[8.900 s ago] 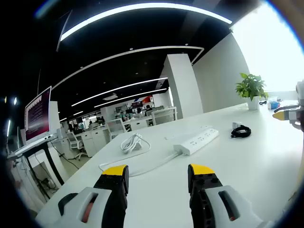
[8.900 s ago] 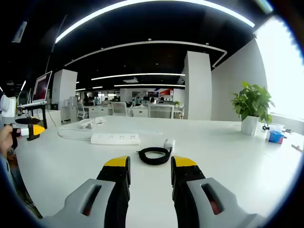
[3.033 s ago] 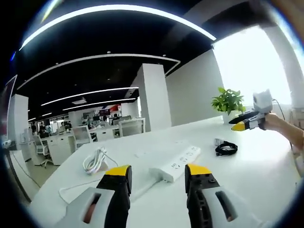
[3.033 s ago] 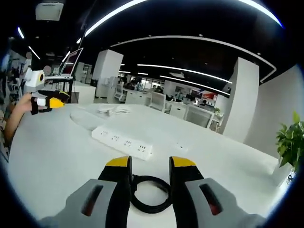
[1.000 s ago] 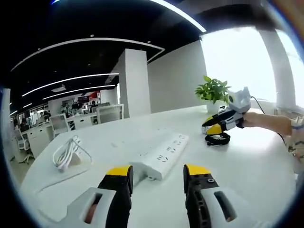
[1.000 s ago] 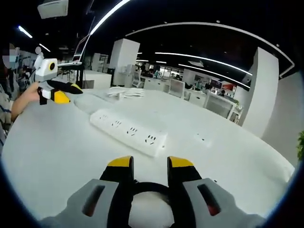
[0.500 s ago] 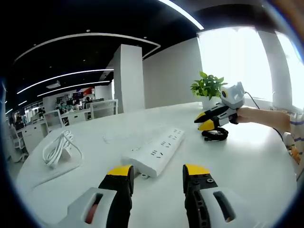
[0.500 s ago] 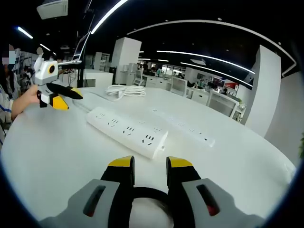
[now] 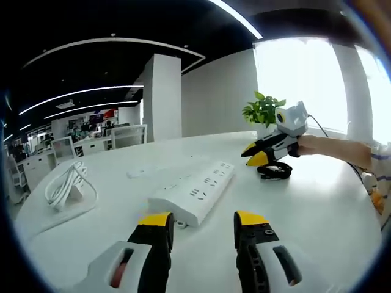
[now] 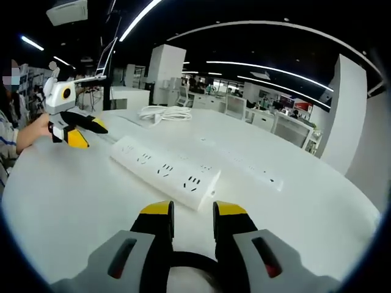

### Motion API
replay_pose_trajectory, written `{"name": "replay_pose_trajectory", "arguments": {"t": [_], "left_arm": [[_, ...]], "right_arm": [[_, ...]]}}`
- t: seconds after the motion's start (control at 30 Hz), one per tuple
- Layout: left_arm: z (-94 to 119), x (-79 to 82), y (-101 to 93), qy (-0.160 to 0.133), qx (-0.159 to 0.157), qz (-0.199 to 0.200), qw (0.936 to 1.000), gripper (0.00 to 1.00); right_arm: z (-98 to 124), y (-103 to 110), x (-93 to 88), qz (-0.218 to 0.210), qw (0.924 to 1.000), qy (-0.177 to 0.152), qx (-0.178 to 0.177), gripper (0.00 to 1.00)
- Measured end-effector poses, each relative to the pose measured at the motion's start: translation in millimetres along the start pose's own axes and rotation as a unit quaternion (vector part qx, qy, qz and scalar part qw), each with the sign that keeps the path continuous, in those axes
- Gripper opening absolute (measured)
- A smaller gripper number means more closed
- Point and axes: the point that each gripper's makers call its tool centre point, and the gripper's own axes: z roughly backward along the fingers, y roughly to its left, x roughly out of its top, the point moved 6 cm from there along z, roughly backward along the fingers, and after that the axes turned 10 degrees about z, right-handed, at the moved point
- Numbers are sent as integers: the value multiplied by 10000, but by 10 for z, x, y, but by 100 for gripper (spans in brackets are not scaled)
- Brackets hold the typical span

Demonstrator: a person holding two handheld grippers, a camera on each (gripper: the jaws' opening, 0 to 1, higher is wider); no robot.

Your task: Straighten the power strip on the desk, plug the charger into it

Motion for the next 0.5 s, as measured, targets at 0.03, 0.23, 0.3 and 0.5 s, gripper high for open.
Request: {"name": "replay_pose_trajectory", "arguments": {"t": [0.03,0.23,0.3,0.5], "left_arm": [[-4,-7,3,5,-1,16,10000,40],[-22,-28,16,6,-15,71,10000,38],[-29,-34,22,6,-5,82,10000,38],[-70,-57,45,74,2,70,9999,38]], "right_arm": [[-15,5,-1,2,10000,10,14,25],[-84,-4,-15,34,9999,79,85,24],[-94,-11,-21,16,9999,82,82,24],[-142,-26,-69,-22,9998,146,156,24]]}}
